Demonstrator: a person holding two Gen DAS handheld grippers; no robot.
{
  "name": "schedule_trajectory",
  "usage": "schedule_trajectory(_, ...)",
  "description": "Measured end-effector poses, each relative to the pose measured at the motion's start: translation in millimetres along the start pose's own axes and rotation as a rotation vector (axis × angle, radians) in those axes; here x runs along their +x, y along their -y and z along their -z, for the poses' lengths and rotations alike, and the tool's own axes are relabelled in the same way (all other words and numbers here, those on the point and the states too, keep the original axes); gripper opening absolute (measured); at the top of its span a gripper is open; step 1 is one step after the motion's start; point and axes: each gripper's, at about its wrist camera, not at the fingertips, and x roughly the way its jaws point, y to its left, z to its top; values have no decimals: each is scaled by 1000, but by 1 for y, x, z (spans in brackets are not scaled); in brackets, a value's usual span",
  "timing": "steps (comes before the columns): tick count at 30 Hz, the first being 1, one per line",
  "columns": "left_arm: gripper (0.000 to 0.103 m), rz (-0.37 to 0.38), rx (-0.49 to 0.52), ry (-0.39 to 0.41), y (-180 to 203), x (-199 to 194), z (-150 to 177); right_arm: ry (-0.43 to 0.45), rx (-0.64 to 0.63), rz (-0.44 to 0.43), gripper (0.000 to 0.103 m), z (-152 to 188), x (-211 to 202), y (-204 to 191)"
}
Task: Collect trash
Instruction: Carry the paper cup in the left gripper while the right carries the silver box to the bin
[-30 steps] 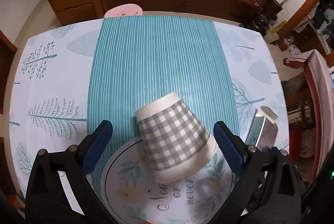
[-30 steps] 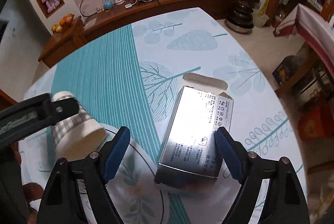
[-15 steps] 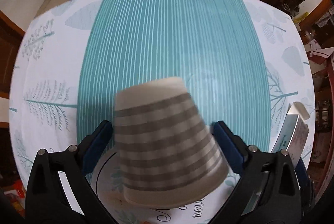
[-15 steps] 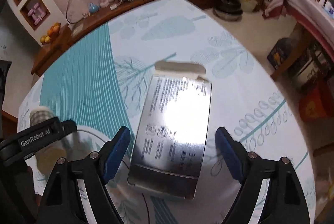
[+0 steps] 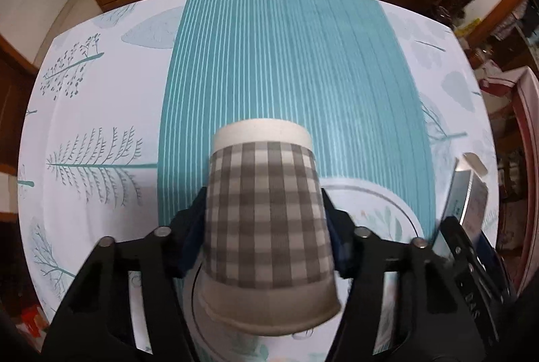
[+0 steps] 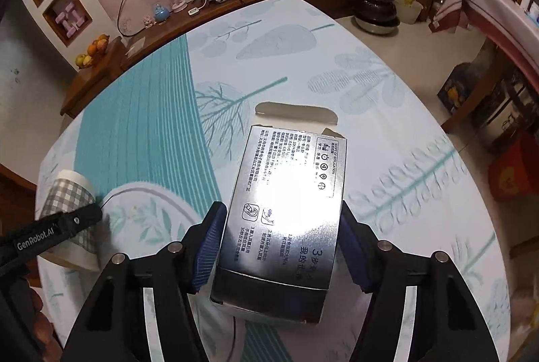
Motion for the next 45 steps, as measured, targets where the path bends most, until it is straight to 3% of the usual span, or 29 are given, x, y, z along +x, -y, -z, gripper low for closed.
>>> schedule_trajectory(8,47,72,29,-54,-9,-25,53,-1,-21,-89,64,57,-65,19)
schedule_trajectory(20,47,110,94,-45,7,-129,225,-30,-69,-283,64,187,-186,77)
schedule_trajectory(26,47,123,67,13,18,-190,319,-24,-141,-361,64,249,-245,122)
schedule_trajectory(32,47,119,45,79,56,-241,417,-36,-216,-421,64,303,-293,157)
schedule_trajectory(39,47,109,22,83,80,-274,504,-85,-252,-457,64,359,-336,185)
schedule_trajectory(45,47,94,42,48,86,-285,550,-142,-221,-464,64,395,-340,210)
